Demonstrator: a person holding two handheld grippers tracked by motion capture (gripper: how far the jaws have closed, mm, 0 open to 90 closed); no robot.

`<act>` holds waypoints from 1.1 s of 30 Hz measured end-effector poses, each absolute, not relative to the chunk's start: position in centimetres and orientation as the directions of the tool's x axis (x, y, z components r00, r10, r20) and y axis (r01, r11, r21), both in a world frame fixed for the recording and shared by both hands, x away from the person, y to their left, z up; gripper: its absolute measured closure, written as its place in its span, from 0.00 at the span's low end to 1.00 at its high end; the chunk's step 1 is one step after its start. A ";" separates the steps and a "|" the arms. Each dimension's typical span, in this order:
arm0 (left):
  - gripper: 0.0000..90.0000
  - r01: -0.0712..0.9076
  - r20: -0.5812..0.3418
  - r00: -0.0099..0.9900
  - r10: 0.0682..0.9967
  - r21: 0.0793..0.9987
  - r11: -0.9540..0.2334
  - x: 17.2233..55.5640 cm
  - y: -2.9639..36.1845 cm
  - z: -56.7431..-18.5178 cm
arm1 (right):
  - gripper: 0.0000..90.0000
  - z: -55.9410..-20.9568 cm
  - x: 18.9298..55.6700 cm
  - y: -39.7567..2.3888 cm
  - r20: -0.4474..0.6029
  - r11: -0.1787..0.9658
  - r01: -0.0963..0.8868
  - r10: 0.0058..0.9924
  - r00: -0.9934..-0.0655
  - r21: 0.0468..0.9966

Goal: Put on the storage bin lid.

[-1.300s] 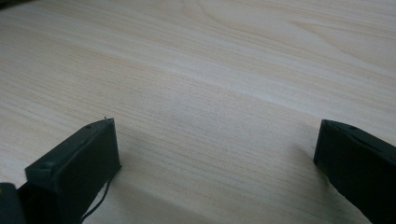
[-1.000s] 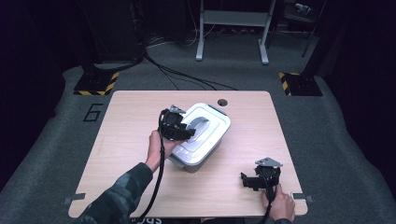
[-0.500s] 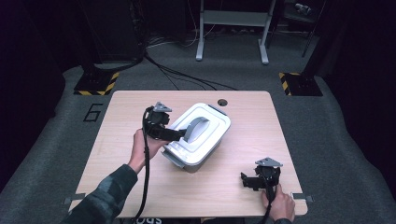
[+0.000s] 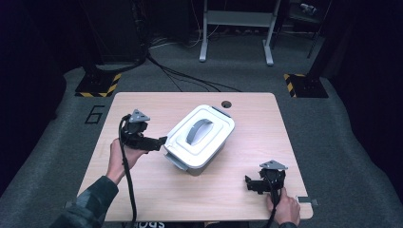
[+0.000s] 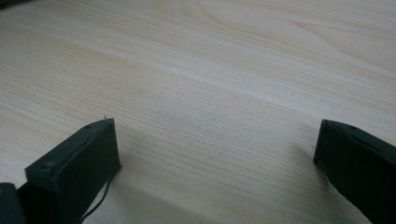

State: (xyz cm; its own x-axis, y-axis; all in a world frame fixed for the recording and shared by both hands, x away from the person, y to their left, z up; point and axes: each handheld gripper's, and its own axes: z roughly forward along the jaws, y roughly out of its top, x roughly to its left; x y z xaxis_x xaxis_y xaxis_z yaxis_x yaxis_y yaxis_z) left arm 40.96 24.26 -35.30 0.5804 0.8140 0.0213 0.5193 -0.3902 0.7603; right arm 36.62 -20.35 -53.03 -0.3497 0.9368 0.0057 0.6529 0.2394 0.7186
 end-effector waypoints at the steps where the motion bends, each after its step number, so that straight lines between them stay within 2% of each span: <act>1: 0.11 0.521 0.021 0.574 0.819 0.762 -0.385 40.8 24.6 -35.5 | 0.00 -53.0 36.6 -20.4 0.005 0.240 0.653 0.937 -0.350 0.718; 4: 0.11 0.523 0.051 0.556 0.830 0.754 -0.397 40.3 26.0 -36.2 | 0.00 -53.0 36.6 -20.4 0.006 0.240 0.653 0.937 -0.350 0.719; 8: 0.10 0.555 0.041 0.522 0.852 0.742 -0.376 39.9 27.9 -37.9 | 0.00 -53.0 36.6 -20.4 0.006 0.240 0.653 0.937 -0.350 0.719; 16: 0.09 0.628 -0.044 0.460 0.887 0.723 -0.290 38.9 31.5 -42.7 | 0.00 -53.0 36.6 -20.4 0.006 0.239 0.653 0.937 -0.350 0.719; 33: 0.05 0.694 -0.087 0.385 0.919 0.684 -0.226 37.9 34.6 -51.2 | 0.00 -53.0 36.6 -20.3 0.009 0.237 0.655 0.937 -0.348 0.717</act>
State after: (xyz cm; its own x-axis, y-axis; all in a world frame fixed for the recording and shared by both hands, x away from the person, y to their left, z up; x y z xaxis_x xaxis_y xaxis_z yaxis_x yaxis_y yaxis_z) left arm 37.88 34.63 -51.19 0.3853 0.9187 -0.0868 0.6936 -0.2263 0.6839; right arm 36.61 -20.33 -53.02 -0.3483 0.9373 0.0087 0.6553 0.2368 0.7173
